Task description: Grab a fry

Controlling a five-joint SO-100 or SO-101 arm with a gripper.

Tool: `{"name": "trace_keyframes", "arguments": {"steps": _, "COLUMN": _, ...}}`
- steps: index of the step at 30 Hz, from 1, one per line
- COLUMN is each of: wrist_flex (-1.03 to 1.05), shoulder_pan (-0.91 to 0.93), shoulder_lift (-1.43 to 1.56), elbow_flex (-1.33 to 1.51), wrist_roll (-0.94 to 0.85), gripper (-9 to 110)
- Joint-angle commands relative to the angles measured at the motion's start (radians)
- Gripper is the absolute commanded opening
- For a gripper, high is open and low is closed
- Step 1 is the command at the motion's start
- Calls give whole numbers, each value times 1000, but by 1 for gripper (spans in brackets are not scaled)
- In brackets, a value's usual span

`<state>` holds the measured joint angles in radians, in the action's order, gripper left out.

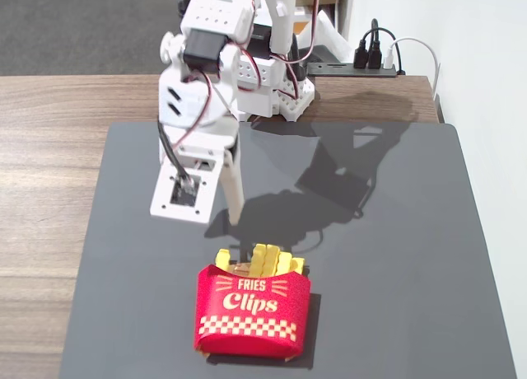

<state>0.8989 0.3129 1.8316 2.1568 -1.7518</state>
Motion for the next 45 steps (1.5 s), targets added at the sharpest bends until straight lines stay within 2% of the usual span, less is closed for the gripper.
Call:
{"name": "trace_keyframes", "arguments": {"steps": 1, "wrist_flex": -20, "shoulder_pan": -28, "shoulder_lift": -51, "elbow_flex": -91, "wrist_roll": 26, "gripper": 22}}
{"name": "trace_keyframes", "arguments": {"steps": 15, "wrist_flex": -40, "shoulder_pan": -83, "shoulder_lift": -224, "elbow_flex": -258, "wrist_roll": 91, "gripper": 22}}
{"name": "trace_keyframes", "arguments": {"steps": 32, "wrist_flex": -83, "shoulder_pan": -114, "shoulder_lift": -353, "elbow_flex": -322, "wrist_roll": 117, "gripper": 21}}
{"name": "trace_keyframes", "arguments": {"steps": 35, "wrist_flex": -84, "shoulder_pan": -120, "shoulder_lift": -357, "elbow_flex": -327, "wrist_roll": 124, "gripper": 14}}
{"name": "trace_keyframes", "arguments": {"steps": 45, "wrist_flex": -91, "shoulder_pan": -130, "shoulder_lift": -368, "elbow_flex": -328, "wrist_roll": 140, "gripper": 1}}
